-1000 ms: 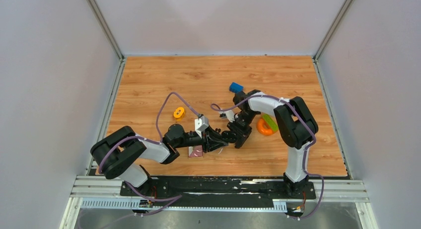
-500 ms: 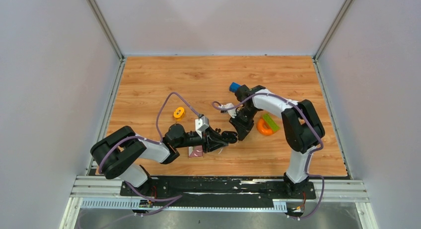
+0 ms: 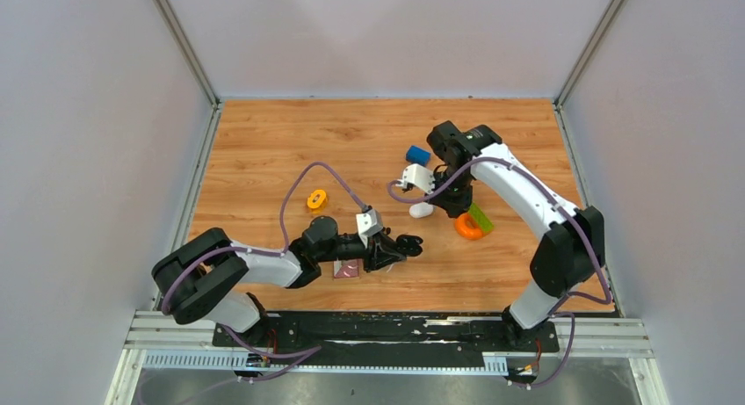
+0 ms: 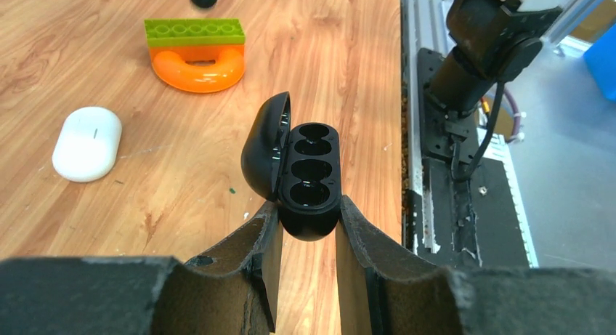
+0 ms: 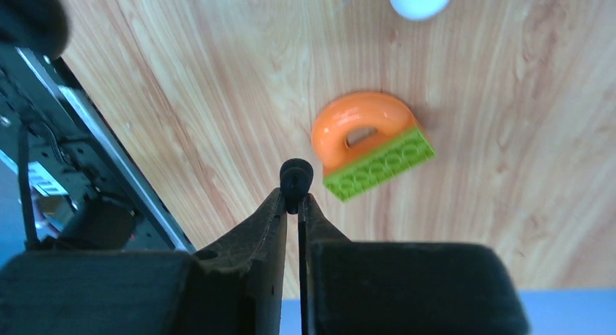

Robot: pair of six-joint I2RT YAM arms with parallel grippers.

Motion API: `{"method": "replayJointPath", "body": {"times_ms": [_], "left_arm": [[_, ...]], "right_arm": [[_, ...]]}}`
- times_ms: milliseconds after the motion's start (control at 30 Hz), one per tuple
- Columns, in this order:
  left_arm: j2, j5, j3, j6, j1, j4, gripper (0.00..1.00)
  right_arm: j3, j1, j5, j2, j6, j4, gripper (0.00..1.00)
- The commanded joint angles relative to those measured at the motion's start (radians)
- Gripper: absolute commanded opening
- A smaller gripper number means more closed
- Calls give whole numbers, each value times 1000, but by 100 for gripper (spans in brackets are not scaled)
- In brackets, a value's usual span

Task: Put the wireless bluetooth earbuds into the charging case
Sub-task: Place the earbud at the center of the board.

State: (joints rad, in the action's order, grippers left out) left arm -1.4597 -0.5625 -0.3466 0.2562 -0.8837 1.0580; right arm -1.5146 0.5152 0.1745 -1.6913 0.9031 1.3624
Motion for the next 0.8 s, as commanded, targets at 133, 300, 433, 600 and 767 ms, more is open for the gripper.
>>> {"method": "replayJointPath", "body": {"times_ms": [133, 300, 433, 600, 767], "left_arm": [[37, 79, -78, -152, -62, -197, 0], [63, 99, -81, -200, -84, -250, 0], [59, 107, -98, -235, -106, -300, 0], [37, 110, -118, -255, -130, -331, 0], [37, 107, -119, -255, -138, -333, 0]], "right_arm": [[-20, 117, -154, 116, 70, 150, 6], [40, 122, -167, 40, 111, 143, 7], [9, 122, -173, -36, 200, 162, 8], [-68, 123, -221, -191, 273, 228, 11], [-78, 126, -145, -342, 305, 244, 13]]}}
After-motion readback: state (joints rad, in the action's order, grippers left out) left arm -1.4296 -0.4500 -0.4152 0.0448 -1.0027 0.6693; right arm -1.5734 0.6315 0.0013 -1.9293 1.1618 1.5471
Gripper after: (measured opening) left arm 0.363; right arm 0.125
